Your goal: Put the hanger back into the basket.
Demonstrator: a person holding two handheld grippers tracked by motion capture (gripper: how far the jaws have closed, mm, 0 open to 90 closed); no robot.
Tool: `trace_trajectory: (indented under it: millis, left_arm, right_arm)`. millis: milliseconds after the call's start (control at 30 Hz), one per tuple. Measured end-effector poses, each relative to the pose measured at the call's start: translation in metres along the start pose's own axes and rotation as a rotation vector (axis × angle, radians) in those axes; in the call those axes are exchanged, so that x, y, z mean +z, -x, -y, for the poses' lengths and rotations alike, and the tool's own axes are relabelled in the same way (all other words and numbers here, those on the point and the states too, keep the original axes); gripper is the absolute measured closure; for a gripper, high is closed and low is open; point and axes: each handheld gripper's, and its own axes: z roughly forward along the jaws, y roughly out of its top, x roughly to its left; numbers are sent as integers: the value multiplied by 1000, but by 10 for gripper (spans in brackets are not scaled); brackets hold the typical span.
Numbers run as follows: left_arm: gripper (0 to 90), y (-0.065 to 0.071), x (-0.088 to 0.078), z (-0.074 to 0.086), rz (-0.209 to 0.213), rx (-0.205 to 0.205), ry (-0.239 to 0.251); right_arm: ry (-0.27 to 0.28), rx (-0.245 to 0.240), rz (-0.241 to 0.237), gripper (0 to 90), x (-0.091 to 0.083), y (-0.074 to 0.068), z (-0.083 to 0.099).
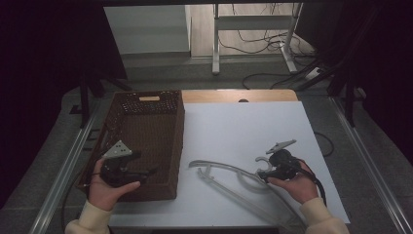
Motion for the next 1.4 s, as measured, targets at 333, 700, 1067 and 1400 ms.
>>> trace_trajectory:
  millis: [333, 700, 1067, 1400]
  left_arm:
    - [185, 0, -1, 0, 4, -3, 4]
    - [185, 0, 0, 0, 1, 1, 0]
    - [185, 1, -1, -1, -1, 3, 0]
    - [184, 1, -3, -1, -1, 7, 8]
  right_arm:
    - [-106, -60, -14, 461, 17, -11, 2]
    - [-188, -72, -33, 630, 27, -15, 3]
    - [-207, -98, -74, 818, 28, -15, 0]
    - [-118, -117, -58, 824, 9, -12, -4]
